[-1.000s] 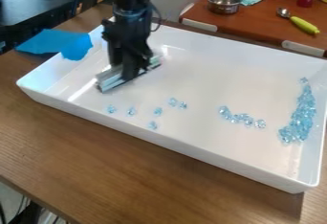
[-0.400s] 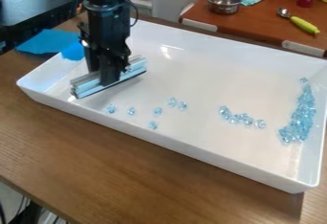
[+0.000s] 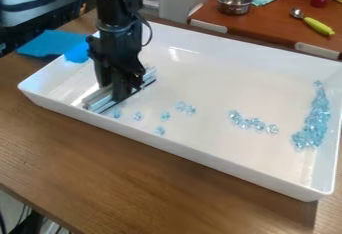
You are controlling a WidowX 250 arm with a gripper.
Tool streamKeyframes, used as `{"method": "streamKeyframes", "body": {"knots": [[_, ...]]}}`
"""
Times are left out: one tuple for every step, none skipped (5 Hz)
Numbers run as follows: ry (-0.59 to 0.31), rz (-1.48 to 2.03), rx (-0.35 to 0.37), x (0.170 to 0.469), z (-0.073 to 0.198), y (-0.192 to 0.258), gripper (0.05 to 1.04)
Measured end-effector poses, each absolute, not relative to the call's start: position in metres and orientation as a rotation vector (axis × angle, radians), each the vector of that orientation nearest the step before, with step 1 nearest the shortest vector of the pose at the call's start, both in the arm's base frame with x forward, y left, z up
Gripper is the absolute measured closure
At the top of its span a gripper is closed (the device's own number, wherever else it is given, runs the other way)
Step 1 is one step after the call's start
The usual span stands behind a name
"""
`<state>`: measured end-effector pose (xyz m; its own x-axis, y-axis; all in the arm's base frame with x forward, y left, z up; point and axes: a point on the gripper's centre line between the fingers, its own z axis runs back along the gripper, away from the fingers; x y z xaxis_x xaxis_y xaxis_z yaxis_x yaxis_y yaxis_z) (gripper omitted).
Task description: Sweep into pile
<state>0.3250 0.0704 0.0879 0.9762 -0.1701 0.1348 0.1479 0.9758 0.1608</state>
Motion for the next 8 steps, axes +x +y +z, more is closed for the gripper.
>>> {"method": "streamKeyframes", "body": {"knots": [[-0.151,-0.155,0.157,0.326,0.087,0.064,0.719],[-0.100,-0.135,0.111,0.318,0.085,0.049,0.719],[-0.046,-0.133,0.064,0.312,0.087,0.026,0.719],[-0.025,-0.126,0.052,0.310,0.088,0.008,0.719],[-0.036,-0.098,0.049,0.314,0.087,-0.011,0.719],[-0.056,-0.092,0.047,0.318,0.086,-0.030,0.719],[-0.081,-0.080,0.041,0.326,0.084,-0.053,0.719],[-0.075,-0.051,0.021,0.330,0.084,-0.072,0.719]]}}
